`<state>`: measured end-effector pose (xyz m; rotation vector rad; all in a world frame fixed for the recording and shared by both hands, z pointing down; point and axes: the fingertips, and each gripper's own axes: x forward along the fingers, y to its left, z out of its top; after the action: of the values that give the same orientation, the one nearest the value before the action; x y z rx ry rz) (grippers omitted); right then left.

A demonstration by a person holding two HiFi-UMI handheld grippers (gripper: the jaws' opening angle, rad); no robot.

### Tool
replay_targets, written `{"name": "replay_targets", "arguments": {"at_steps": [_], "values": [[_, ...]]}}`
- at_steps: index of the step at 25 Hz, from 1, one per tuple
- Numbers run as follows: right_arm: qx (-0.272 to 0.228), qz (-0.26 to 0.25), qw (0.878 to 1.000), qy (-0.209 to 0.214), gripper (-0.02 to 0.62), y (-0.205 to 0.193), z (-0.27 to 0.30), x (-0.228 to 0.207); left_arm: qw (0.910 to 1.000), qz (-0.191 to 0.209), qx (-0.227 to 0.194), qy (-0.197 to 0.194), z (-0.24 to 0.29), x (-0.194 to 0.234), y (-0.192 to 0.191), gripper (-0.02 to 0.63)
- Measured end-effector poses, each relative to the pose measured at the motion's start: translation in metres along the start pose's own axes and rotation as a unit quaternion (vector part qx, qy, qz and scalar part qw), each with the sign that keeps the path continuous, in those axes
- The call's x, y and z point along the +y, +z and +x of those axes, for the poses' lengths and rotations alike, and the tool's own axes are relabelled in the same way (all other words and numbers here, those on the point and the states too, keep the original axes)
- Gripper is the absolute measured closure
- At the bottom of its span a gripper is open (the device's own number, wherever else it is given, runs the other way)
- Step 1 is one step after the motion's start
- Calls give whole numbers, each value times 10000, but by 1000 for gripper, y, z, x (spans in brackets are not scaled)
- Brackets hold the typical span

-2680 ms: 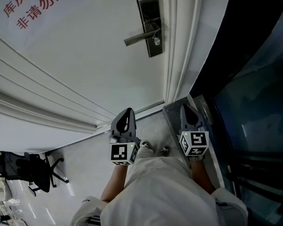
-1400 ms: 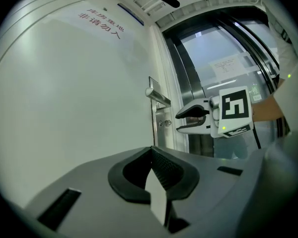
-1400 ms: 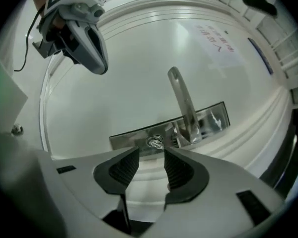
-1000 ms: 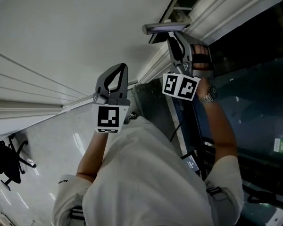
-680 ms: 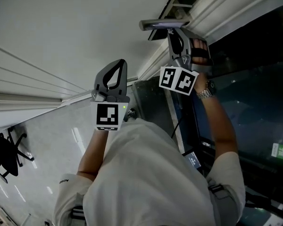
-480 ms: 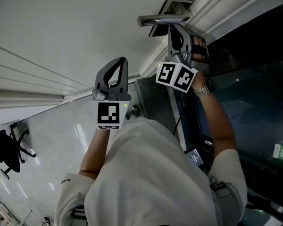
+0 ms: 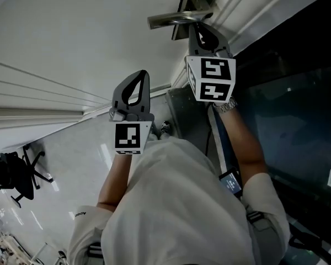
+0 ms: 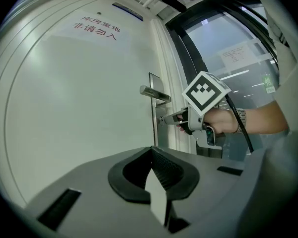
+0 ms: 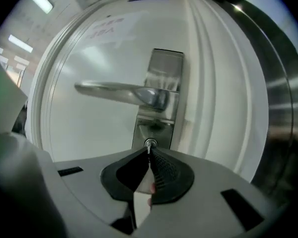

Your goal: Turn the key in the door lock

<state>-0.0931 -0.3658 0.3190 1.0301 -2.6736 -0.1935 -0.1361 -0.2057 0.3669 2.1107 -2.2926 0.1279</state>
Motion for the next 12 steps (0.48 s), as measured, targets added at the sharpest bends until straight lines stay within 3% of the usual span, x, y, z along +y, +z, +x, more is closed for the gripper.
{"name": "replay_targets", "arguments": {"at_steps": [2, 4, 6, 9, 12], "values": [[-46, 1123, 9934, 226, 581, -1, -1, -2, 10000, 40, 25, -13, 0, -3, 1, 597], [-107, 2244, 9735, 414, 581, -1, 0, -4, 9999, 91, 64, -9, 0, -6, 1, 597], [-170, 3207, 9456, 527, 583, -2, 0, -6, 9998, 137, 113, -5, 1, -9, 0, 597], [-273, 4236, 9037, 561, 583, -6, 0, -8, 9997, 219, 141, -25, 2, -16, 1, 597], [-467, 5194, 8505, 684, 583, -6, -1, -7, 9994, 301, 162, -49, 2, -20, 3, 597]]}}
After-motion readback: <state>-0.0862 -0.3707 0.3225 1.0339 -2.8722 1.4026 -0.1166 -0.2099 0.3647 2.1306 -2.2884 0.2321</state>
